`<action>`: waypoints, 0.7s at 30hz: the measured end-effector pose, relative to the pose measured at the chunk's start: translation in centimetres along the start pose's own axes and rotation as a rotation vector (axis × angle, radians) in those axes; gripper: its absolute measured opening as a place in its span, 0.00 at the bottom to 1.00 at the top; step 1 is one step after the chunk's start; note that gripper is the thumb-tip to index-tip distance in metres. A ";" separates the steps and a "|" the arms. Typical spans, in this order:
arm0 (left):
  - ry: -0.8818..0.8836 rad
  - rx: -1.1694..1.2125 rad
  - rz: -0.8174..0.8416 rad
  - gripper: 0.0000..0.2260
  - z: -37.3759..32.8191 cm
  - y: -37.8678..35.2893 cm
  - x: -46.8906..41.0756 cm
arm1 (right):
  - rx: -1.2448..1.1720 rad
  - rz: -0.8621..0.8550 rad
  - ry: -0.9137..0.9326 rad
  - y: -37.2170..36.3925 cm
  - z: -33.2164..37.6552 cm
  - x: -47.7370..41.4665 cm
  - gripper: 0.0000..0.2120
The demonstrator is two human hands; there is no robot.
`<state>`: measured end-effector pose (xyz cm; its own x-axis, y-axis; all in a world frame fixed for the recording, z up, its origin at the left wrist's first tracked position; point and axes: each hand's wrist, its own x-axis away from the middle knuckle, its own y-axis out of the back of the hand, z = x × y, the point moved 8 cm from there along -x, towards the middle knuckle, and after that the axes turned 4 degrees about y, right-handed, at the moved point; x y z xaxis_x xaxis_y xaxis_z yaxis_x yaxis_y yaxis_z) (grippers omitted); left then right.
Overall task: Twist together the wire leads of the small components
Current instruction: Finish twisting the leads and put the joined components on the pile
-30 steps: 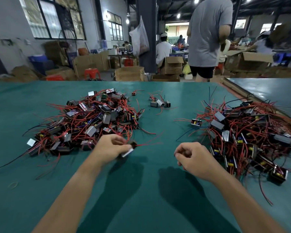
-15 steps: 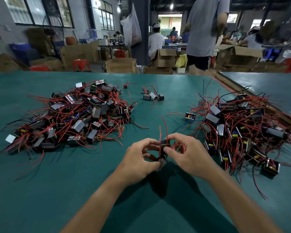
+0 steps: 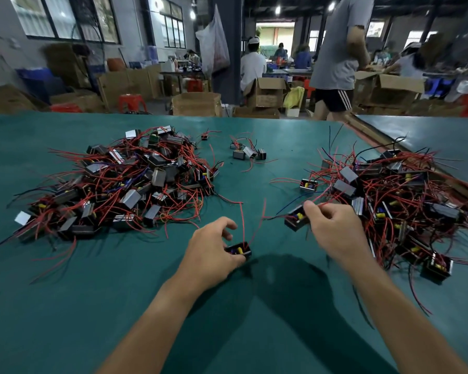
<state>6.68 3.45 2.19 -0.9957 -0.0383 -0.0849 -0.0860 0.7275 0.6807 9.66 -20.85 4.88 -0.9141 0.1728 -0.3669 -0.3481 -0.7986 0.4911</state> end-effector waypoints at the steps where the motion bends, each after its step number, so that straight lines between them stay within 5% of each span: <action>1: 0.053 0.041 0.050 0.24 0.3 0.0 0.0 | 0.082 0.082 -0.024 -0.5 -0.4 0.0 0.26; 5: 0.237 0.258 0.283 0.17 1.6 0.1 0.3 | 0.470 0.271 -0.064 -2.1 -1.7 0.8 0.24; 8: 0.249 0.318 0.263 0.05 1.4 0.9 0.5 | 0.268 0.229 0.025 -2.0 -0.6 0.6 0.16; 11: 0.226 0.267 0.339 0.15 1.1 0.6 0.8 | 0.010 0.387 0.150 -3.3 1.5 1.5 0.07; 15: 0.147 0.274 0.550 0.23 0.5 -0.7 1.7 | 0.099 0.637 0.228 -5.1 2.6 3.7 0.12; 21: 0.075 0.416 0.410 0.04 -0.1 -0.6 1.1 | 0.190 0.750 0.290 -4.8 3.1 4.0 0.03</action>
<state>5.68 2.88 1.74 -0.9459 0.2656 0.1866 0.3126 0.9001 0.3035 7.06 -14.54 3.45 -0.8368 -0.5437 -0.0650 0.2803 -0.5272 0.8022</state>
